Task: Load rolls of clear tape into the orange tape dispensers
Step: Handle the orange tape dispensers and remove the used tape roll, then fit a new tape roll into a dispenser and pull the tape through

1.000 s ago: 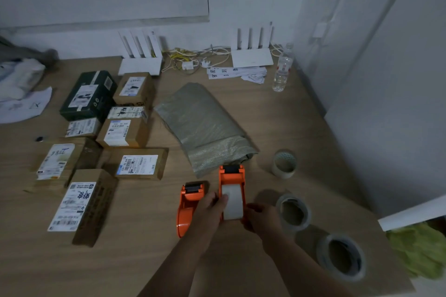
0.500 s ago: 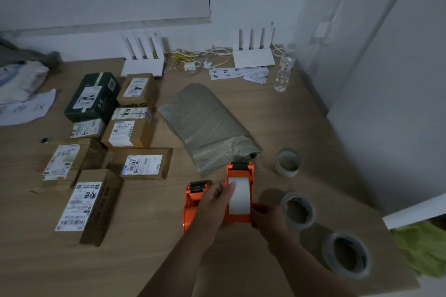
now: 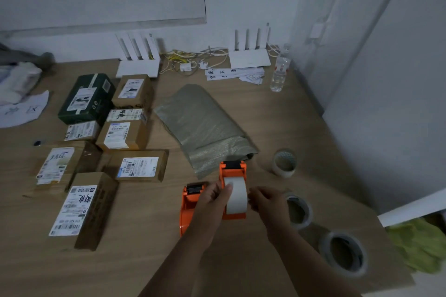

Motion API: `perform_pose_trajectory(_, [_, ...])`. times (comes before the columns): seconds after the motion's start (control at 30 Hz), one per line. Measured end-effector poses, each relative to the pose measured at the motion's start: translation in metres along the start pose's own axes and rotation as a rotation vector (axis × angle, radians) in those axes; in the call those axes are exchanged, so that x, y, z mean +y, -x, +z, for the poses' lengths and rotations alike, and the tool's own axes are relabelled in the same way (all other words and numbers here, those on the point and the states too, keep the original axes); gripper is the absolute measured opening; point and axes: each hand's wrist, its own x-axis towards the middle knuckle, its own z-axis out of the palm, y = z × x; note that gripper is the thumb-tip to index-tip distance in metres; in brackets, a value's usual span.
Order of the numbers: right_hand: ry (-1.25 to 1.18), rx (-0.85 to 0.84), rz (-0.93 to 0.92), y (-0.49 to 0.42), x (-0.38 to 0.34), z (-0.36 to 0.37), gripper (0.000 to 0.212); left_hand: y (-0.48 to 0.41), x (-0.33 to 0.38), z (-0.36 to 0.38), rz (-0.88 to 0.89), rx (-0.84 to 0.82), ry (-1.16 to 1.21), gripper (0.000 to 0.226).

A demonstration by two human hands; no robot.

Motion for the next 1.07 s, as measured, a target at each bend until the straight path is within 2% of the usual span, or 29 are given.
perform_pose_trajectory(0.07, [-0.187,-0.119,0.091,0.004,-0.016,-0.003,0.024,-0.003,-0.003,-0.001,-0.011,0.003,-0.009,0.028])
perform_pose_trajectory(0.13, [-0.225,-0.194,0.105,0.009,-0.026,-0.006,0.031,-0.004,-0.004,-0.001,-0.008,0.007,-0.024,0.028])
perform_pose_trajectory(0.27, [-0.252,-0.261,0.073,0.014,-0.035,-0.006,0.025,-0.005,-0.006,0.0,0.002,-0.005,-0.024,0.021])
perform_pose_trajectory(0.43, [-0.141,-0.235,-0.012,0.012,-0.032,-0.003,0.02,-0.007,-0.01,0.002,-0.032,0.026,0.002,0.02])
perform_pose_trajectory(0.7, [-0.124,-0.257,0.075,-0.009,-0.034,-0.027,0.008,-0.017,-0.016,0.006,-0.038,0.059,0.022,0.023])
perform_pose_trajectory(0.77, [-0.081,-0.238,0.053,-0.018,-0.037,-0.045,0.013,-0.021,-0.018,0.006,-0.034,0.061,0.017,0.023])
perform_pose_trajectory(0.87, [0.062,-0.159,-0.066,-0.036,-0.037,-0.076,0.011,-0.025,-0.02,0.006,-0.028,0.076,0.047,0.021])
perform_pose_trajectory(0.93, [0.255,-0.045,-0.124,-0.054,-0.037,-0.099,0.016,-0.028,-0.02,0.008,-0.023,0.083,0.07,0.022])
perform_pose_trajectory(1.0, [0.564,0.039,-0.216,-0.073,-0.04,-0.121,0.008,-0.03,-0.021,0.01,-0.023,0.105,0.103,0.024])
perform_pose_trajectory(1.07, [0.903,0.047,-0.308,-0.087,-0.042,-0.139,0.018,-0.031,-0.02,0.012,-0.029,0.125,0.146,0.028])
